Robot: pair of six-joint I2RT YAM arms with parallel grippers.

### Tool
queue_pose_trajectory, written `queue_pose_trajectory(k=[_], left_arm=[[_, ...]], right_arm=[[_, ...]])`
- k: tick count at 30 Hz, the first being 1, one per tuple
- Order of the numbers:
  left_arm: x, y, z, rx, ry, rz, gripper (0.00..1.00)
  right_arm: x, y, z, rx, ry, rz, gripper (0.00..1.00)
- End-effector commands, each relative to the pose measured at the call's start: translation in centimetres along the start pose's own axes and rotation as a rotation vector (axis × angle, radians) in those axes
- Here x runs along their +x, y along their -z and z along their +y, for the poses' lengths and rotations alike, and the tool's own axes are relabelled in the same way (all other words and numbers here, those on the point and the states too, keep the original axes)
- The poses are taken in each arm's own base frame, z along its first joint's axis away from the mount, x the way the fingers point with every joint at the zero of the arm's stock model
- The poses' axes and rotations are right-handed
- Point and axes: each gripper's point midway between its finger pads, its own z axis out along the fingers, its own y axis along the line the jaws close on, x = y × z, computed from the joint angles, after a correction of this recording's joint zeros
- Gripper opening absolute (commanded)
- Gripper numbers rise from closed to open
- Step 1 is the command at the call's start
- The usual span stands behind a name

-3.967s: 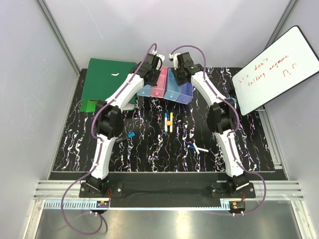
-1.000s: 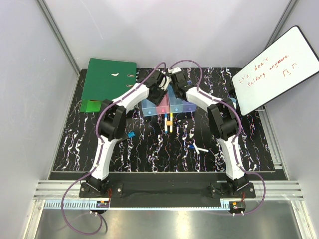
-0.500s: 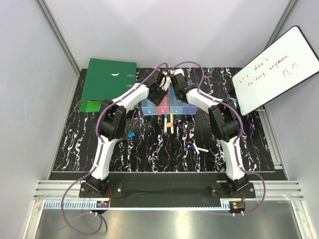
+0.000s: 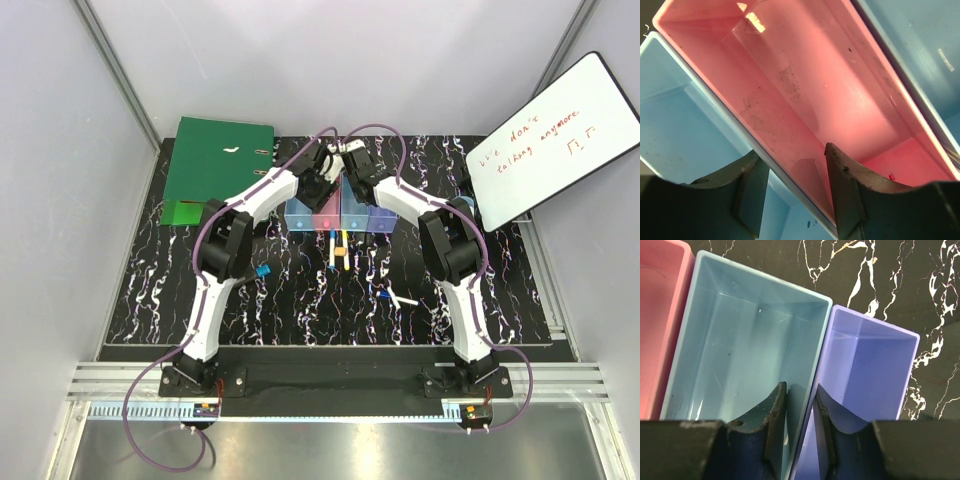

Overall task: Sort the stationery into containers
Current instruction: Place the storage box at the center of the board.

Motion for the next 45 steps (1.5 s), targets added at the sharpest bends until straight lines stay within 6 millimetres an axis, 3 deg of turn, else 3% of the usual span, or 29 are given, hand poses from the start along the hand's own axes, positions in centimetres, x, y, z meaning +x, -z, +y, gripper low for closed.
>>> queue_pose_trajectory(k=[1,8,13,31,34,39,45], left_arm=[[-2.9,0.8,-1.4,0.036,-0.07,-0.099,0.53],[-4.2,2.4,-1.2,0.03,-0.061,-0.14,0.55],[-5.3,3.3,-0.7,0.006,-0.044,-0.168,0.57],[-10.2,7.3,0.5,-0.037,0.01,-0.312,0.6],[-11.3,9.2,2.1,-0.088,0.049,-0.361,0.61],[-11.9,12.4,7.4,-0.279,0.117,-0.414,0.63],[-11.8,13.2,12.6,-0.359,0.182,-0.449,0.62]], right_arm=[[-0.8,2.3,1.9,-0.054,0.161,0.001,0.34],[-3.1,2.9,1.4,-0.041,0.161,-0.055,0.38],[-3.7,2.9,1.6,-0.042,0.169,-0.07,0.42],[-8.0,3.6,1.2,-0.025,0.158,-0.168,0.46],[-8.9,4.3,0.4,0.008,0.157,-0.191,0.47],[-11.2,5.9,-1.8,0.092,0.156,-0.255,0.51],[-13.3,7.4,-3.3,0.145,0.155,-0.318,0.5]])
